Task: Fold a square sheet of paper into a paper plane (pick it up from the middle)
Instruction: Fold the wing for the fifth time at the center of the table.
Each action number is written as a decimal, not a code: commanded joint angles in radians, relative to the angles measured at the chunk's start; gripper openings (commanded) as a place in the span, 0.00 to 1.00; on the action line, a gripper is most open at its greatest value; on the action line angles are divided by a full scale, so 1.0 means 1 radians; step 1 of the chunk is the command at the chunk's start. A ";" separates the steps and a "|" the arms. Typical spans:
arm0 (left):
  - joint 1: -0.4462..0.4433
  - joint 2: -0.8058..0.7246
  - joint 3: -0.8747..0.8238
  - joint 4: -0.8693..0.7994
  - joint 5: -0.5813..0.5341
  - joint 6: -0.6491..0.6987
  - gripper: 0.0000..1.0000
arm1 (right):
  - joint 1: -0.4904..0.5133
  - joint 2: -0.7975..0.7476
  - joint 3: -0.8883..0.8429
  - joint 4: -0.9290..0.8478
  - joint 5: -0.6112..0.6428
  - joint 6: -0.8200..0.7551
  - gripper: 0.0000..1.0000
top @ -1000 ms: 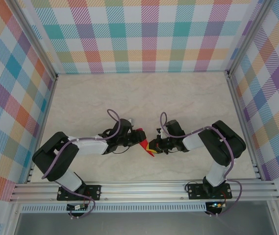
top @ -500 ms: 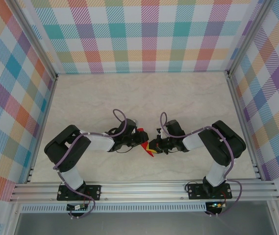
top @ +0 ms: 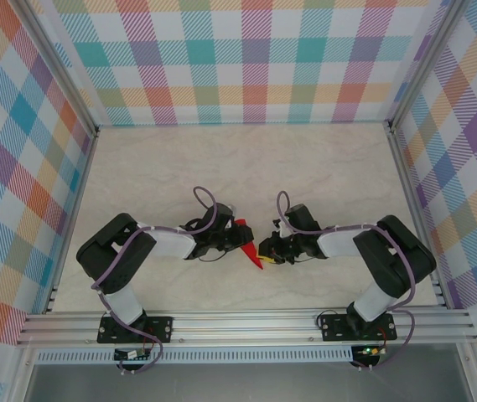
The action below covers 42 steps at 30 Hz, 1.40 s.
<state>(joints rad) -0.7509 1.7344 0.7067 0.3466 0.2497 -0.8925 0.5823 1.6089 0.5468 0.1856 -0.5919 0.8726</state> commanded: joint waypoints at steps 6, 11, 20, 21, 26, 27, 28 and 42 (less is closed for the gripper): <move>-0.018 0.079 0.003 -0.069 0.010 0.033 0.34 | -0.005 -0.033 0.034 -0.115 -0.043 -0.086 0.18; -0.021 0.081 0.005 -0.069 0.010 0.032 0.34 | -0.006 -0.038 0.039 -0.140 -0.061 -0.110 0.18; -0.025 0.083 0.010 -0.067 0.014 0.029 0.33 | 0.002 0.012 0.044 -0.126 -0.097 -0.133 0.11; -0.026 0.083 0.008 -0.068 0.014 0.029 0.33 | 0.002 0.014 0.045 -0.126 -0.100 -0.135 0.10; -0.025 0.077 0.011 -0.075 0.013 0.028 0.33 | 0.010 0.026 0.052 -0.141 -0.103 -0.158 0.10; -0.027 0.074 0.013 -0.077 0.011 0.028 0.33 | 0.012 0.033 0.055 -0.147 -0.104 -0.164 0.10; -0.026 0.073 0.013 -0.079 0.010 0.027 0.33 | 0.015 0.042 0.058 -0.158 -0.106 -0.173 0.10; -0.026 0.069 0.014 -0.120 -0.007 0.024 0.32 | 0.050 0.073 0.084 -0.347 0.039 -0.246 0.09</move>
<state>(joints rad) -0.7513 1.7393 0.7273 0.3092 0.2523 -0.8742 0.6121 1.6588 0.6289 -0.0246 -0.6254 0.6735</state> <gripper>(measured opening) 0.317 0.086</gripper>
